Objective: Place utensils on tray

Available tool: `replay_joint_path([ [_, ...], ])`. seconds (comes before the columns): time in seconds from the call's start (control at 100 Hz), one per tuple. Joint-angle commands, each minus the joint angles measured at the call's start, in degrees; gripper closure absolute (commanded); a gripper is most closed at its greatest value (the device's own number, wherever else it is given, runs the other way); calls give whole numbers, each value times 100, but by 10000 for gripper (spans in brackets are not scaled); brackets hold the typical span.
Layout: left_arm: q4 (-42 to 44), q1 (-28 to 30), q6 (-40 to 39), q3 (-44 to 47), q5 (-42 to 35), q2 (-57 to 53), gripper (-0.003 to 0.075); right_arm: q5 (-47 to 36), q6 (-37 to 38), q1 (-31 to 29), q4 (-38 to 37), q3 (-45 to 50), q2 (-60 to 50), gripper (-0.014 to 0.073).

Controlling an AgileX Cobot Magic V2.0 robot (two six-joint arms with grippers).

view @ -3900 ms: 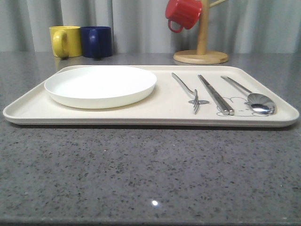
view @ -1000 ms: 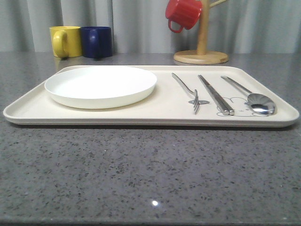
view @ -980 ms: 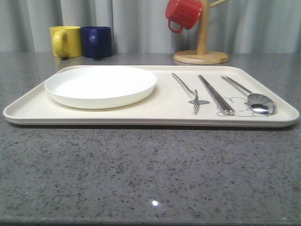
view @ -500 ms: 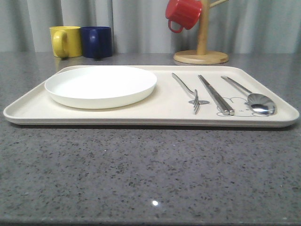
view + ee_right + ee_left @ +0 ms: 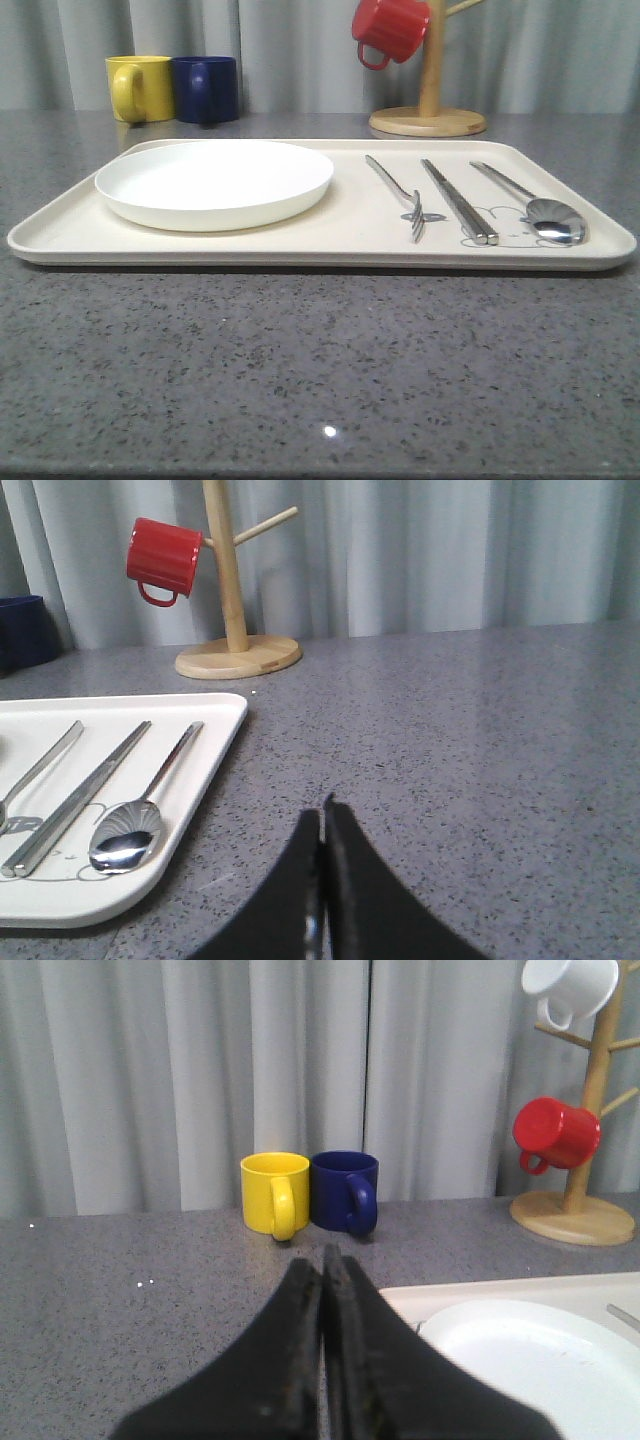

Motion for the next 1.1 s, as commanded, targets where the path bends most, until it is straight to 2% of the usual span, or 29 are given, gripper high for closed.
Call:
replay_joint_path([
  [0.0, 152, -24, -310, -102, -642, 28, 738, -525, -44, -26, 8, -106, -109, 671],
  [0.06, 763, -24, -973, -25, -716, 1, 738, -525, -44, -26, 8, -106, -109, 671],
  [0.14, 2000, -24, -2037, 141, -834, -86, 738, -525, -44, -26, 8, -106, -109, 671],
  [0.2, 2340, -12, -2450, 279, -942, -174, 738, -525, -44, -26, 8, -106, -109, 671],
  [0.45, 2726, 110, -2465, 1063, -1019, -854, 738, -525, -44, -26, 8, -106, -109, 671],
  [0.74, 3330, 539, -3303, 2112, -920, -2155, 738, -525, -44, -26, 8, -106, -109, 671],
  [0.88, 3327, 592, -3326, 2471, -837, -2613, 738, -525, -44, -26, 8, -106, -109, 671],
  [1.09, 3350, 592, -3326, 2703, -704, -2650, 738, -525, -44, -26, 8, -106, -103, 671],
])
